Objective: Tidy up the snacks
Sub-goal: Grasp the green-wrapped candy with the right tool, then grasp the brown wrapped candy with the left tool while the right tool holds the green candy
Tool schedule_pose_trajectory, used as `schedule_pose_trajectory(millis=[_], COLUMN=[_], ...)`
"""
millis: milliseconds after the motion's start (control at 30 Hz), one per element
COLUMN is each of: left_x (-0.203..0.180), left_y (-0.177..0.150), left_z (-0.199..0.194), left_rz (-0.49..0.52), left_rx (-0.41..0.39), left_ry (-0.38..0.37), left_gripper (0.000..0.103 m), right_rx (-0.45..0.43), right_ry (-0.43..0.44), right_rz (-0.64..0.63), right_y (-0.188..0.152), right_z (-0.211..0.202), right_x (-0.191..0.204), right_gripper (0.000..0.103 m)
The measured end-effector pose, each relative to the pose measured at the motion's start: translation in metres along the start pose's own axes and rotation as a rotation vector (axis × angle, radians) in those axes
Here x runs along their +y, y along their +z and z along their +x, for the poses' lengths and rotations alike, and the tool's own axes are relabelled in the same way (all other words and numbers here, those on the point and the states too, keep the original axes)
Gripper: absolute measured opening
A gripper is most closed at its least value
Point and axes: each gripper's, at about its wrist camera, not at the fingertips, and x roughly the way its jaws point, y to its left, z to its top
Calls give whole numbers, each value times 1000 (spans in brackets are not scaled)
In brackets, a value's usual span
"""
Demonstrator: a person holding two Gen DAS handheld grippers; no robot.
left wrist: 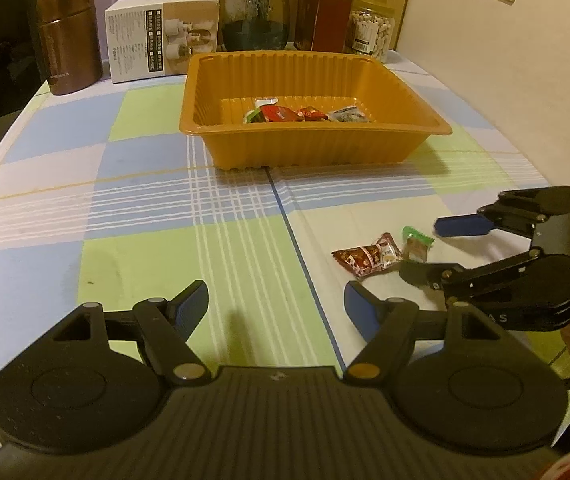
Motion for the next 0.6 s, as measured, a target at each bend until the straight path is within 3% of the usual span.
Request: schedule_pose_trajectory(millis=[133,300,467,600], left_x=[-1,-4,-11,-20], left_y=[1,3,5,10], left_z=[4,5,6,12], left_rz=[2,10,49,123], left_rx=[3,0,-7,-16], left_ry=[-5,-10,-24,-41], left_gripper=[72,72,72,72], right_rx=[-14,-3,-11,-33], right_ry=[25,49,27,-16], right_rz=[-13,-1,123,295], right_y=[2,5,3,-5], right_z=[4,4,-9,-26], right_x=[-2,-1,-6,-18], right_gripper=[48,29,26,26])
